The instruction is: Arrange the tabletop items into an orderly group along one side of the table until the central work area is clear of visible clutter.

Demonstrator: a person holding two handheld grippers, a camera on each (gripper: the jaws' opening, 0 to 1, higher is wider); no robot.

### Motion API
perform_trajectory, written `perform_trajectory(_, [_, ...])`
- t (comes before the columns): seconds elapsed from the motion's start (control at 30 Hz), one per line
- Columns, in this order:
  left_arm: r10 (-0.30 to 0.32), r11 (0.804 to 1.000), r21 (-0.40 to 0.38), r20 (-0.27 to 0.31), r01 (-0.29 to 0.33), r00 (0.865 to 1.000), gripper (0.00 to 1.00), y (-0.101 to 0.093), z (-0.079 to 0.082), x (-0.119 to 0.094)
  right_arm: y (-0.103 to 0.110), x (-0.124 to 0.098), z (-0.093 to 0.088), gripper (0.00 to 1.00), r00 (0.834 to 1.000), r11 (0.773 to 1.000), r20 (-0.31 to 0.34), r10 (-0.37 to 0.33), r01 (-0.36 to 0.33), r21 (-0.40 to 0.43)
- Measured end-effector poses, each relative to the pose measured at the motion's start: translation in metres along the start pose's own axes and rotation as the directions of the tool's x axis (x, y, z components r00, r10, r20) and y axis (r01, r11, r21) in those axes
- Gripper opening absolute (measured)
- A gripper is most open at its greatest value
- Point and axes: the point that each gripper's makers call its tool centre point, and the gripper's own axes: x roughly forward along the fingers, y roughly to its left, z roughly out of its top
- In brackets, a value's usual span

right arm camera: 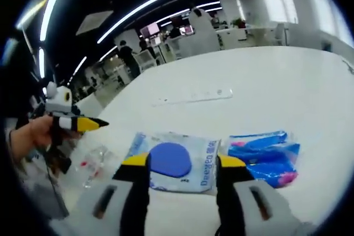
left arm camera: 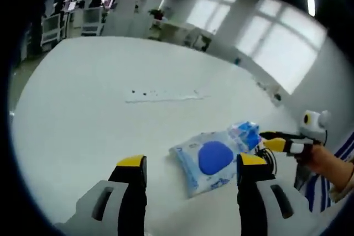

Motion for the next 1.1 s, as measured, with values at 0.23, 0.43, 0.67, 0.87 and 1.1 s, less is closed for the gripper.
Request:
perform_trajectory(0.23, [-0.031, 0.999, -0.029, 0.087, 0.034, 0.996, 0.75, -0.003, 0.019, -0.027, 0.01, 0.003, 0.007, 0.57, 0.999, 0.999, -0.007, 0.051, -0.051, -0.011])
perform_trajectory(0.43, [-0.034, 0.998, -0.055, 0.119, 0.041, 0.992, 0.8, 0.004, 0.023, -0.052, 0.02, 0.003, 0.013, 0.66, 0.996, 0.996, -0.016, 0.085, -0.085, -0.005])
perform_trajectory(0.67, [-0.033, 0.997, -0.065, 0.138, 0.042, 0.99, 0.87, 0.009, 0.021, -0.077, 0.031, -0.001, 0.017, 0.7, 0.994, 0.994, -0.028, 0.104, -0.105, -0.033])
perform_trajectory(0.87, [-0.038, 0.996, -0.072, 0.157, 0.05, 0.987, 0.9, 0.013, 0.019, -0.101, 0.042, -0.004, 0.021, 0.74, 0.991, 0.99, -0.036, 0.129, -0.13, -0.052])
perform_trajectory(1.1, [-0.051, 0.994, -0.088, 0.213, 0.071, 0.976, 0.92, 0.012, 0.019, -0.138, 0.063, -0.009, 0.024, 0.76, 0.984, 0.982, -0.051, 0.17, -0.173, -0.073])
